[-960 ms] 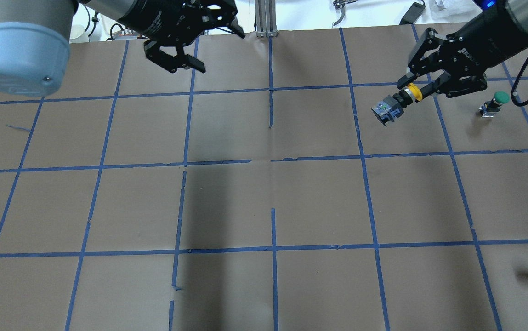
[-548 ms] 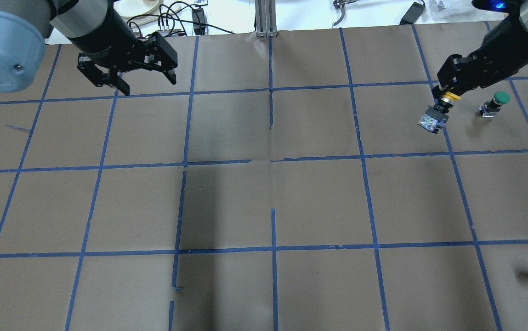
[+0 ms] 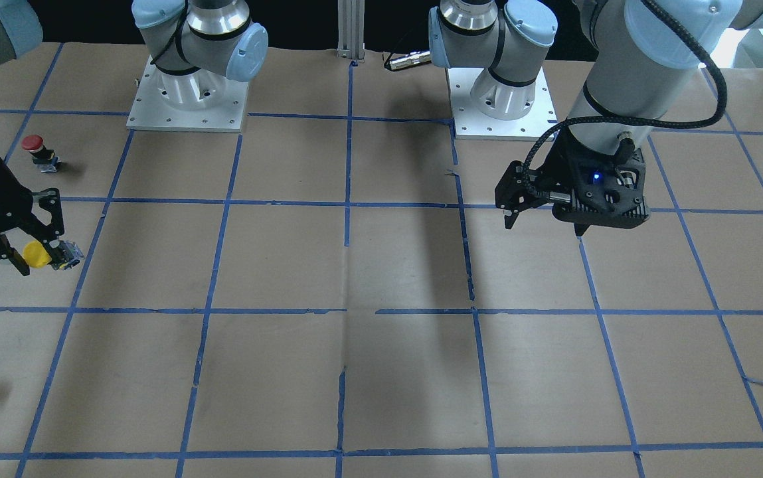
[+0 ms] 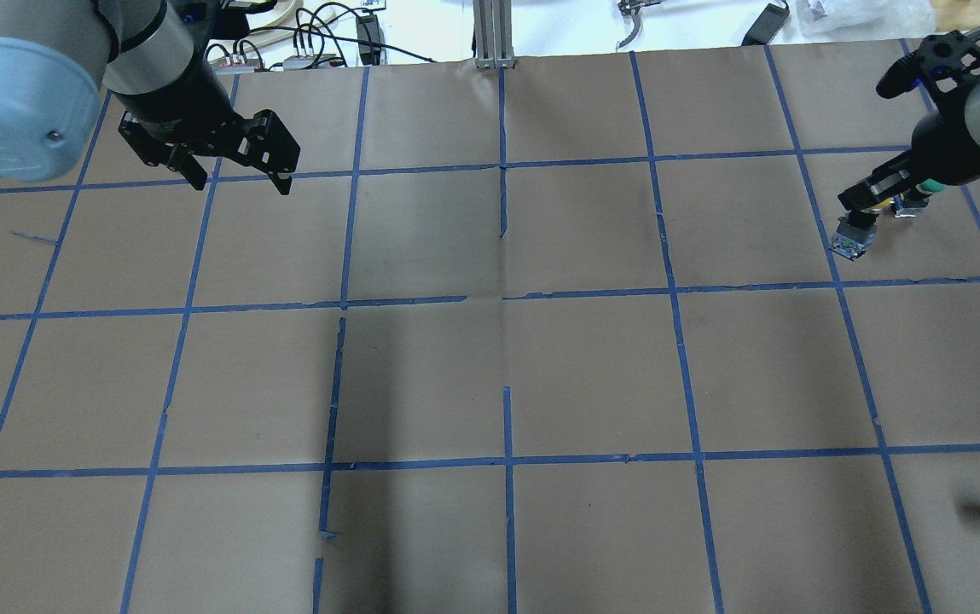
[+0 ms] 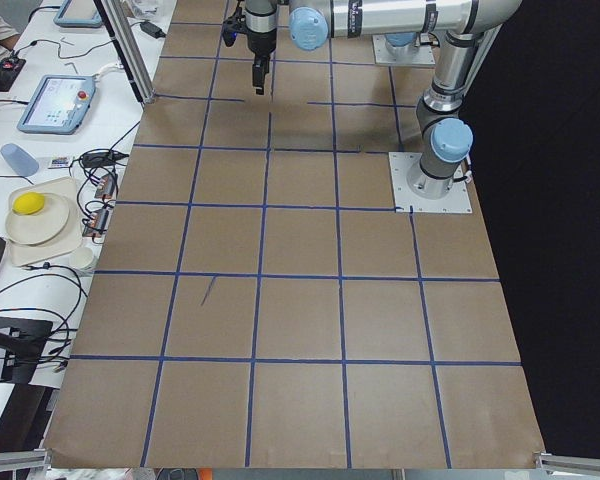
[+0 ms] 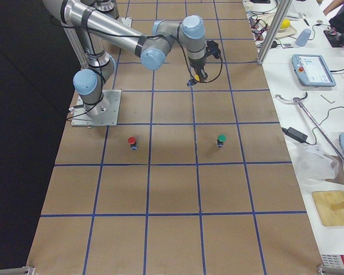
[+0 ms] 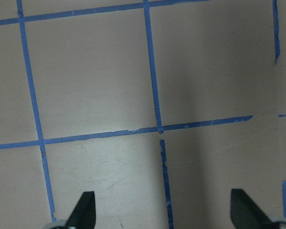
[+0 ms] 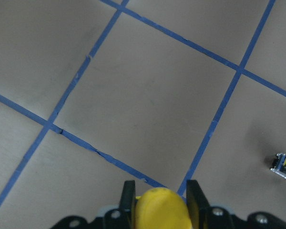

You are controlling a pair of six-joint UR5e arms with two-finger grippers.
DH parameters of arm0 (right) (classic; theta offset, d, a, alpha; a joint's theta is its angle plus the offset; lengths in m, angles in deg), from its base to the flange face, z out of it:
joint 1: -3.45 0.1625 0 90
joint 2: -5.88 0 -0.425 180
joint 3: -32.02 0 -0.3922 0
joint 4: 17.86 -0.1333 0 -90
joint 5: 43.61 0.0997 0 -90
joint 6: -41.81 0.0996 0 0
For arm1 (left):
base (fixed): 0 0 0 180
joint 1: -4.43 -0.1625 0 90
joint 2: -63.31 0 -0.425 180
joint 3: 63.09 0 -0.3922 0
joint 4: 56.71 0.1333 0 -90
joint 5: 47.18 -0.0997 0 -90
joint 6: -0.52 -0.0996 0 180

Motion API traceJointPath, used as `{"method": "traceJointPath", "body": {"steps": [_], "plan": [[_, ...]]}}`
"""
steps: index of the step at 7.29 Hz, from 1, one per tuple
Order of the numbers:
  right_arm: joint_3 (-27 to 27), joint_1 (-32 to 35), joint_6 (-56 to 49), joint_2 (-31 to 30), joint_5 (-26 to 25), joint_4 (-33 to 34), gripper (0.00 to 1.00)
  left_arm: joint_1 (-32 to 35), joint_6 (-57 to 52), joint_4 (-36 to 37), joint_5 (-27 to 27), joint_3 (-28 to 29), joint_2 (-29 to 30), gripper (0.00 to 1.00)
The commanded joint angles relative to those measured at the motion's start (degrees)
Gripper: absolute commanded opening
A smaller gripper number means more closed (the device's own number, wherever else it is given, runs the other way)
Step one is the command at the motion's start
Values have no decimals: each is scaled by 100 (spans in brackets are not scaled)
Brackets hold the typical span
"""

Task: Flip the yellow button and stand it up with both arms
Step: 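Lower the button base-down beside the green button with the right gripper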

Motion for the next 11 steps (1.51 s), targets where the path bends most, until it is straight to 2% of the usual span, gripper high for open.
{"method": "traceJointPath", "body": {"steps": [1, 3, 5, 6, 7, 9, 10, 11], "plan": [[-234, -576, -1471, -5, 271, 141, 17, 20, 19, -288, -45, -62, -162, 100], [-480, -1260, -2780, 22, 525, 158, 17, -119, 54, -501, -63, -79, -329, 100], [-551, -2000, -4107, 83, 938, 123, 17, -172, 72, -502, -2, -350, -532, 100], [-551, -2029, -4505, 240, 949, 123, 16, -190, 63, -510, -11, -352, -541, 100], [-542, -2116, -4857, 416, 1236, 132, 17, -208, 72, -510, -19, -360, -541, 100], [-551, -2493, -5263, 846, 1361, 123, 18, -208, 72, -510, -54, -361, -541, 100], [-551, -2625, -5517, 1057, 1701, 80, 18, -208, 72, -510, -55, -369, -541, 100], [-551, -2635, -5519, 1076, 1704, 53, 18, -208, 72, -519, -55, -369, -541, 100]]}}
